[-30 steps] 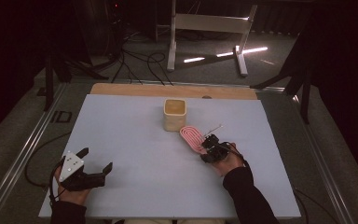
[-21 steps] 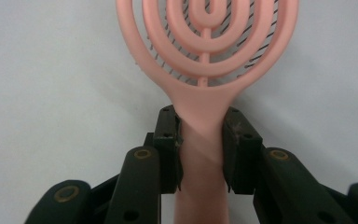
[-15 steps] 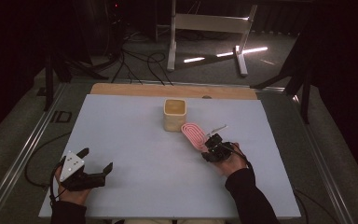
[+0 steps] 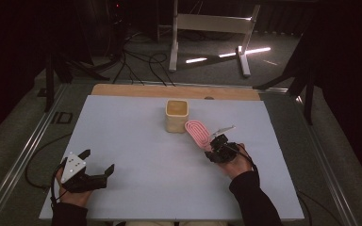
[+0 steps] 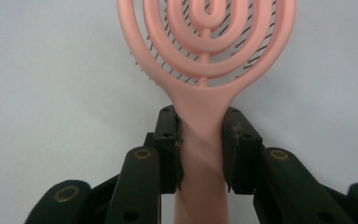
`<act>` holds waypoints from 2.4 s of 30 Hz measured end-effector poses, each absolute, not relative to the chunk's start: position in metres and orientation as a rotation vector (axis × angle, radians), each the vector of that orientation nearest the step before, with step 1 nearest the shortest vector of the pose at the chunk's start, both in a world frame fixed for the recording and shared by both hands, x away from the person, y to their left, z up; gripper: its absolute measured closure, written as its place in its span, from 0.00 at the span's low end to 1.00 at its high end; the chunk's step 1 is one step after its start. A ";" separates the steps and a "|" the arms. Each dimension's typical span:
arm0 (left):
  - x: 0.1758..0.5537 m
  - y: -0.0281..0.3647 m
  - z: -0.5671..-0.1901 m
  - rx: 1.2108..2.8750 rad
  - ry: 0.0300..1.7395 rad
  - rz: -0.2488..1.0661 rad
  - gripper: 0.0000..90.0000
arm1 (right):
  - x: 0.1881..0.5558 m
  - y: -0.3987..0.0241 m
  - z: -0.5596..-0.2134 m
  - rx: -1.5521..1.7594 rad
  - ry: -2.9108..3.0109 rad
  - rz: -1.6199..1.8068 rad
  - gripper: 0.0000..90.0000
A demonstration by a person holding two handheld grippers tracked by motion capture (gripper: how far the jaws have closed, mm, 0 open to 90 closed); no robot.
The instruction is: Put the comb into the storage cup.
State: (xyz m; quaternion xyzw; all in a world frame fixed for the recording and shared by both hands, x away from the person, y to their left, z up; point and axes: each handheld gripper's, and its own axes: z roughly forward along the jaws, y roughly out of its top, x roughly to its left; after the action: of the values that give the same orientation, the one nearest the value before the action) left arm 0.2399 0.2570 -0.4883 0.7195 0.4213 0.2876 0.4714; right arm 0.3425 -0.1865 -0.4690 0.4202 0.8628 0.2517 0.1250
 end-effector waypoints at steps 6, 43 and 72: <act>0.240 0.257 -0.488 1.764 1.032 0.703 0.00 | 0.341 -0.189 -0.465 1.219 2.485 0.765 0.78; 0.263 0.241 -0.465 1.723 1.032 0.638 0.00 | 0.337 -0.192 -0.441 1.168 2.358 0.927 0.78; 0.284 0.223 -0.452 1.735 0.985 0.614 0.00 | 0.340 -0.181 -0.430 1.115 2.345 0.978 0.78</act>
State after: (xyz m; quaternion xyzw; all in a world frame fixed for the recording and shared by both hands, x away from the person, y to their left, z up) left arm 0.2840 0.2232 -0.4520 0.7184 0.4079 0.2540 0.5031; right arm 0.3400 -0.1811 -0.4303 0.3949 0.8310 0.3466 0.1824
